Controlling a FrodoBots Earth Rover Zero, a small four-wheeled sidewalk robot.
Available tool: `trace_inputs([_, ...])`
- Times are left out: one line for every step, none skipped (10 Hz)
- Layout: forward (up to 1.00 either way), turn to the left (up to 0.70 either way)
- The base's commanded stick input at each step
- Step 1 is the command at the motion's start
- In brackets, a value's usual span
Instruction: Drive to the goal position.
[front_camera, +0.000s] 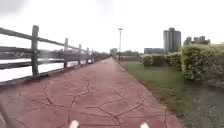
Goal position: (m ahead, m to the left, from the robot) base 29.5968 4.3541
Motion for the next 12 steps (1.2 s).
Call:
trace_inputs([0.7,0.0])
trace_inputs([0.7,0.0])
trace_inputs([0.7,0.0])
trace_inputs([0.7,0.0])
trace_inputs([0.7,0.0])
trace_inputs([0.7,0.04])
trace_inputs([0.7,0.13])
trace_inputs([0.7,0.29])
trace_inputs([0.7,0.29])
trace_inputs([0.7,0.0])
trace_inputs([0.7,0.0])
trace_inputs([0.7,0.0])
